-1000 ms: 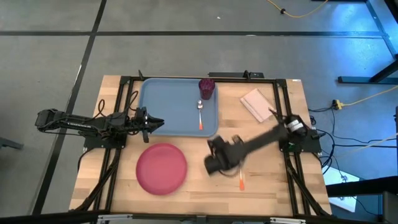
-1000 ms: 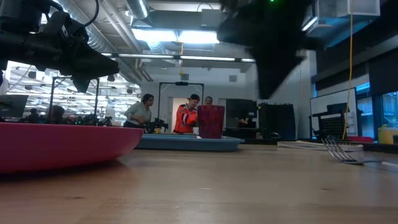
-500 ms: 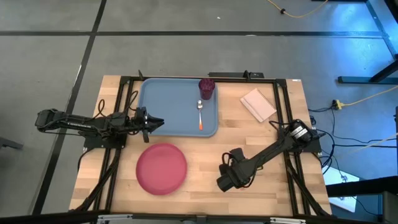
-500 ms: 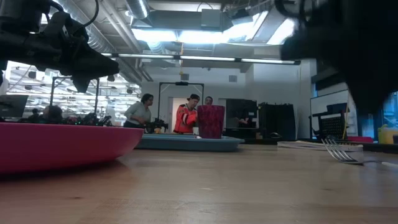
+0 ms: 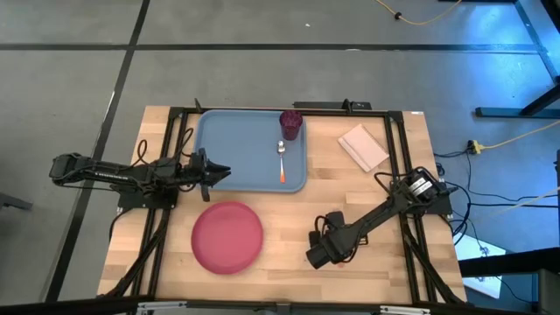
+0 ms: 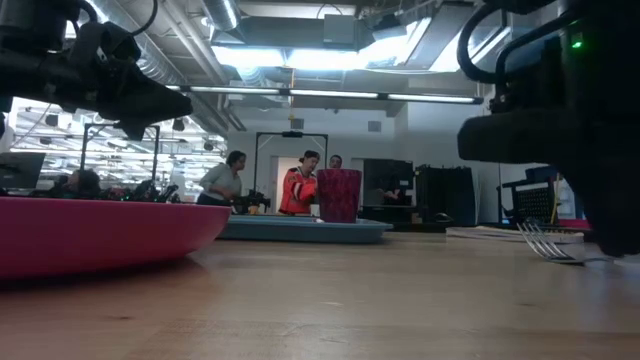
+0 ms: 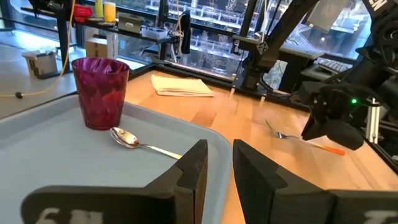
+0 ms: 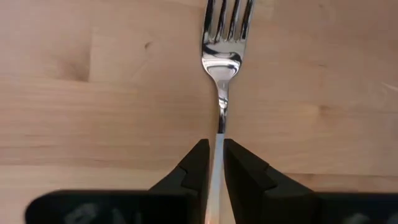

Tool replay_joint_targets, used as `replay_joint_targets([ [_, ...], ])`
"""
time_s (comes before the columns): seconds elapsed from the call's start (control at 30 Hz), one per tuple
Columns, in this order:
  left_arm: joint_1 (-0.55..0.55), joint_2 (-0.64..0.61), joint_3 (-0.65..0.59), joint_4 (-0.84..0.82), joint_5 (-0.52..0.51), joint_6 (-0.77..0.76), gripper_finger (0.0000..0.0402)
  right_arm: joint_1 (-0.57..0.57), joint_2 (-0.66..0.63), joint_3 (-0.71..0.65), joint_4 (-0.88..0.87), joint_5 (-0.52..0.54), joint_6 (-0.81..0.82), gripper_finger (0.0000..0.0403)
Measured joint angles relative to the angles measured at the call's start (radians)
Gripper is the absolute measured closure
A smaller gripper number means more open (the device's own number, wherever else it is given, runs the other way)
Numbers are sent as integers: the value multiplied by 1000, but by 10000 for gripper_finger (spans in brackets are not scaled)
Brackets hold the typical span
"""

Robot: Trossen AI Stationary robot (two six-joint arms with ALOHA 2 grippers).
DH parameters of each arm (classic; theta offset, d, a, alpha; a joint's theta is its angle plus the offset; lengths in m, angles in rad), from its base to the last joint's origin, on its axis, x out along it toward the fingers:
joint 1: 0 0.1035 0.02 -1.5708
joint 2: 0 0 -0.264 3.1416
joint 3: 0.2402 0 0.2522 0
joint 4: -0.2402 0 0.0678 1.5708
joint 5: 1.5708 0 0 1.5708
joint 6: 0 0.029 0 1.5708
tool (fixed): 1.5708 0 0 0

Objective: Pick and place plate/cup/fork/spoon on tray
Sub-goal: Put the orange fork on the left of the spoon on the blue tray

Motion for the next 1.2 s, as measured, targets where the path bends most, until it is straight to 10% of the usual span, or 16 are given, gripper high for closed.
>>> replay_joint_targets([
  [1.2, 0, 0, 0, 12, 0, 4, 333, 81, -10, -98, 88, 42, 152, 350],
])
